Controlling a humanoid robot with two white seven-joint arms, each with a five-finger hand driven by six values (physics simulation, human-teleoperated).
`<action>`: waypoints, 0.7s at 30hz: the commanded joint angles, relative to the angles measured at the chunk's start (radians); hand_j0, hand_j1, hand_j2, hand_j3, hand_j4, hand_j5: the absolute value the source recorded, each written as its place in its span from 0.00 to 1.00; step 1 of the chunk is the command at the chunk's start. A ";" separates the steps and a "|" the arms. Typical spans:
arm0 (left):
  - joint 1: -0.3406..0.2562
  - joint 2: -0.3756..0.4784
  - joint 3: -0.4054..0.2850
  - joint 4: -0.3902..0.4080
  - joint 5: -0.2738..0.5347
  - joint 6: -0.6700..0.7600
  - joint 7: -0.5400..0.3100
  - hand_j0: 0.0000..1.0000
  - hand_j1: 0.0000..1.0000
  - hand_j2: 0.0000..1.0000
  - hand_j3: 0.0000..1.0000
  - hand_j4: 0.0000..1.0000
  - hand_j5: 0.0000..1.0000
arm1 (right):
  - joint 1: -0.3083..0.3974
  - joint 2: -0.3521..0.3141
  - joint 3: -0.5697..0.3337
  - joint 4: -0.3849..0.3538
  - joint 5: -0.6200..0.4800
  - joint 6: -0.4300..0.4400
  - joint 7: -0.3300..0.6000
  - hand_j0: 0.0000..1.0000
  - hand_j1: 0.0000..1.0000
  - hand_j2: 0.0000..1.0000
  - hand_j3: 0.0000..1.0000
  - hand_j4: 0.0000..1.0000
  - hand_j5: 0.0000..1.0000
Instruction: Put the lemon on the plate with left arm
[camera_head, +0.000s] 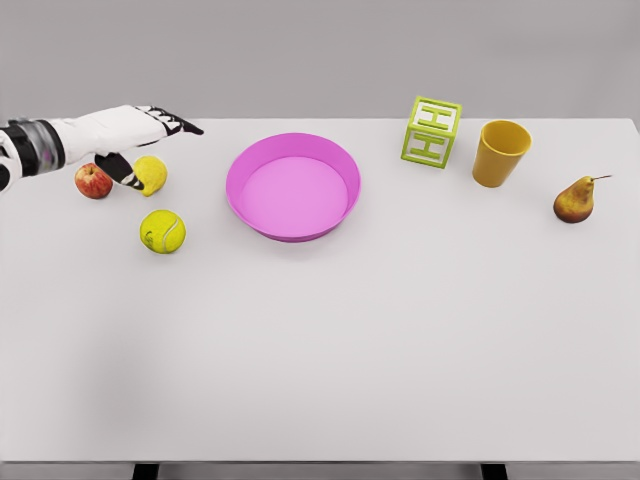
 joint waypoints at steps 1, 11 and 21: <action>0.000 -0.003 -0.010 0.030 0.004 0.003 0.001 1.00 1.00 1.00 1.00 1.00 1.00 | 0.000 0.000 0.000 -0.001 -0.001 0.000 0.000 1.00 1.00 1.00 1.00 1.00 1.00; -0.009 -0.040 -0.026 0.068 -0.081 0.003 0.001 1.00 1.00 1.00 1.00 1.00 1.00 | 0.000 0.000 0.000 0.001 0.000 0.000 0.000 1.00 1.00 1.00 1.00 1.00 1.00; -0.029 -0.042 -0.025 0.156 -0.085 0.023 0.001 1.00 1.00 1.00 1.00 1.00 1.00 | 0.000 0.000 0.000 0.001 0.000 0.000 0.000 1.00 1.00 1.00 1.00 1.00 1.00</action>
